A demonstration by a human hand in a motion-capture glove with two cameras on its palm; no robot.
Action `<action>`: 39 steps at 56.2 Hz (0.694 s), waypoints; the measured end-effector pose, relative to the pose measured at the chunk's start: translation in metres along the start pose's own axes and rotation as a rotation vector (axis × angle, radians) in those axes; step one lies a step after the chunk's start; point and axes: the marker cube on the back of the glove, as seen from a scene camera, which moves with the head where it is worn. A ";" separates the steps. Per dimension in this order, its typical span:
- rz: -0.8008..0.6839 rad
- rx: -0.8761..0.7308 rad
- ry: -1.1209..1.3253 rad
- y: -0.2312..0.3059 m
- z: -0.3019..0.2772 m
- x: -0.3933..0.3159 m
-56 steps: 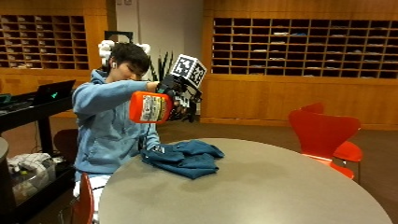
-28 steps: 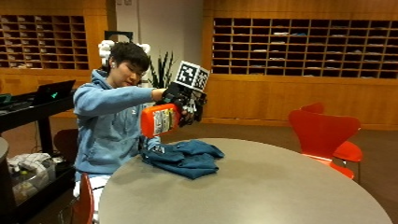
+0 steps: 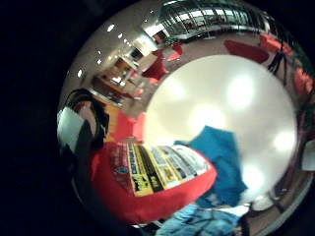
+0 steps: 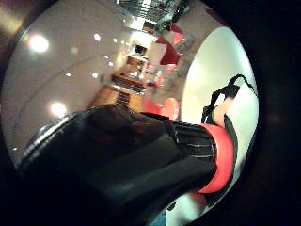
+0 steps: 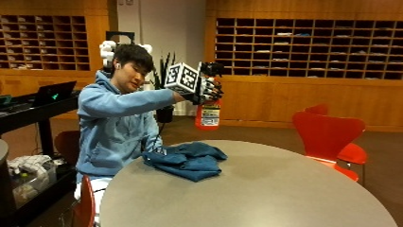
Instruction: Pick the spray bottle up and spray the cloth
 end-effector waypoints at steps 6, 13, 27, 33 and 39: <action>0.049 0.052 -0.143 0.006 0.043 0.006; 0.030 0.104 -0.163 0.014 0.088 0.013; 0.062 0.136 -0.220 0.022 0.163 0.046; 0.032 0.120 -0.221 0.024 0.185 0.060; 0.026 0.114 -0.211 0.023 0.199 0.069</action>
